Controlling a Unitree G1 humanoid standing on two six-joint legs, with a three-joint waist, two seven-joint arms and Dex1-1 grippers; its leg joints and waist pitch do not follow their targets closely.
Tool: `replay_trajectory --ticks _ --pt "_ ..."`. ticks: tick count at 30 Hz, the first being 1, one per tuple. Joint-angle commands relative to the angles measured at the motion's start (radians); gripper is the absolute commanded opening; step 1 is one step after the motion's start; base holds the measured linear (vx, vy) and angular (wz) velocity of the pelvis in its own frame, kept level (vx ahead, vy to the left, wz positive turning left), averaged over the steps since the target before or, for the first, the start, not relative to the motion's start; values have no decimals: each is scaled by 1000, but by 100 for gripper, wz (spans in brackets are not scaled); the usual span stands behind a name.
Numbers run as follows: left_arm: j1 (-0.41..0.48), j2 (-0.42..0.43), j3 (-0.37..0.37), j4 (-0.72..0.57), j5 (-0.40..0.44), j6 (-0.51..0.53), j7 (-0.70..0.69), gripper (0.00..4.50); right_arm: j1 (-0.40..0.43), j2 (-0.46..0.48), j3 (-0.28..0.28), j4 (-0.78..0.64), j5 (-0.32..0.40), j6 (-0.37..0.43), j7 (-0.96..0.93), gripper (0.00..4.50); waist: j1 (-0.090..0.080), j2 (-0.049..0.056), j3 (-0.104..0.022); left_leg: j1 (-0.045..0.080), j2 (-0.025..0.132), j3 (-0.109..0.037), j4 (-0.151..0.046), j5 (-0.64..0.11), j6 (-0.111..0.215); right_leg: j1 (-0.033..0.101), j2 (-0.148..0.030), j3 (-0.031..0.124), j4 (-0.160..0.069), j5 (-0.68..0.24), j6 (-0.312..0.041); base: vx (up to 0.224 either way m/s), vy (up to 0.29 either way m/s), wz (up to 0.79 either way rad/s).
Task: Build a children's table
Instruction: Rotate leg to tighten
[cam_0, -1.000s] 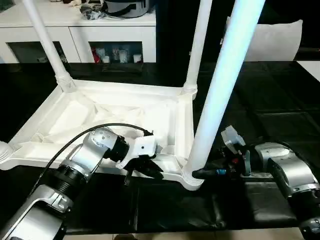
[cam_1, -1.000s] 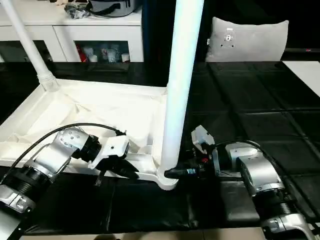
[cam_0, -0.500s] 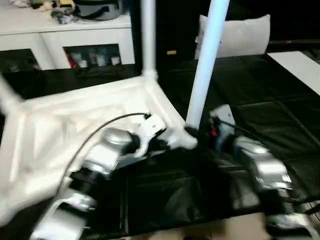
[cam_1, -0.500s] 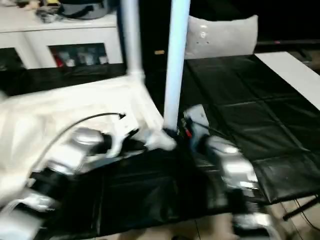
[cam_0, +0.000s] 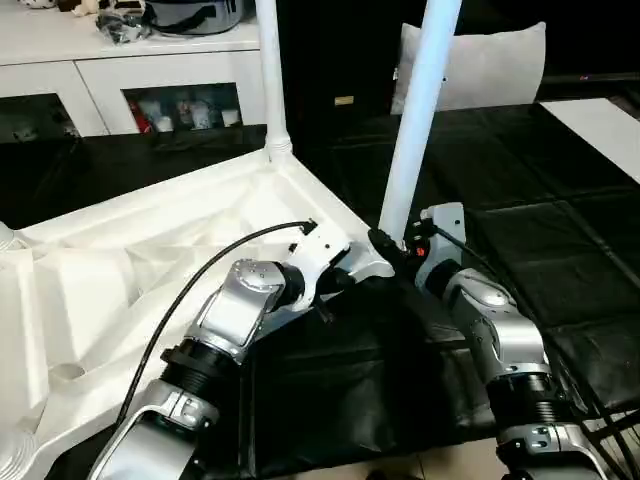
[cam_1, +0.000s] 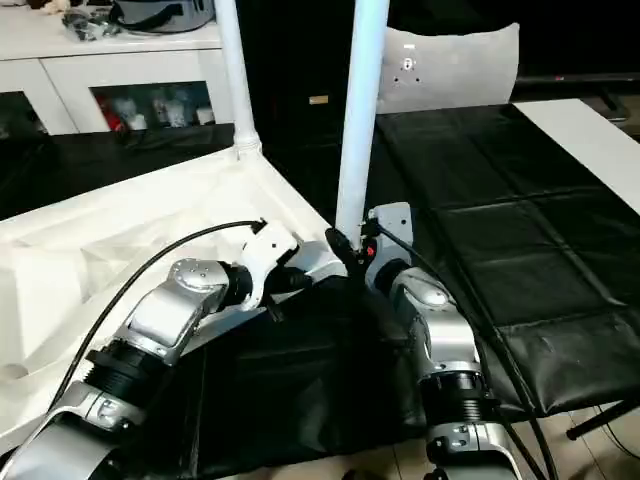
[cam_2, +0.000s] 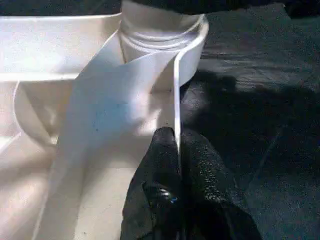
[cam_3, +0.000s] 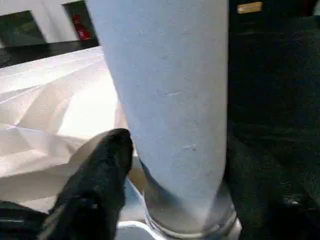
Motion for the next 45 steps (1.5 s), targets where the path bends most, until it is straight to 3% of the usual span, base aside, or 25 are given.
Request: replay_trajectory --ticks 1,5,8,10,18,21,24,31,45 --pt "-13 15 -16 -52 -32 -64 -66 0 2 -35 30 -25 28 -5 99 340 11 -4 -75 -9 2 8 -59 -97 95 82 -53 53 -68 -283 -121 0 0 0" --pt "-22 63 -23 -27 -34 -91 -129 0 6 -114 39 -46 55 24 229 384 15 -7 -75 -8 2 10 -58 -102 103 83 -52 54 -67 -287 -121 0 0 0" --pt "-22 102 -41 -12 -42 -141 -212 0 10 -175 60 -57 64 27 325 398 28 -8 -73 -5 3 10 -59 -104 103 80 -53 54 -70 -315 -109 0 0 0" --pt "-23 158 -70 11 -47 -229 -324 0 26 -258 103 -76 67 -8 482 427 37 -7 -75 -3 4 11 -58 -112 101 80 -53 55 -70 -322 -105 0 0 0" --pt "-21 238 -119 15 -68 -329 -519 0 42 -343 144 -76 95 -50 681 427 65 -9 -75 -1 14 12 -59 -109 88 75 -56 59 -59 -300 -128 0 0 0" --pt "-25 263 -149 34 -74 -388 -602 0 53 -389 201 -71 94 -85 809 427 77 -8 -75 0 13 14 -59 -118 91 75 -56 60 -61 -313 -127 0 0 0" --pt "-25 270 -161 40 -74 -417 -650 0 48 -406 218 -59 98 -90 879 427 82 -10 -74 1 14 15 -59 -127 87 74 -56 59 -63 -341 -119 0 0 0" --pt "-23 278 -175 37 -76 -438 -682 0 28 -421 242 -45 117 -75 967 359 82 -21 -73 -3 14 14 -60 -119 83 75 -57 58 -66 -378 -100 0 0 0" --pt "-20 282 -167 58 -79 -452 -686 0 30 -422 257 -58 141 -36 1017 250 83 -19 -75 -3 12 14 -58 -105 81 73 -54 55 -68 -387 -87 0 0 0"
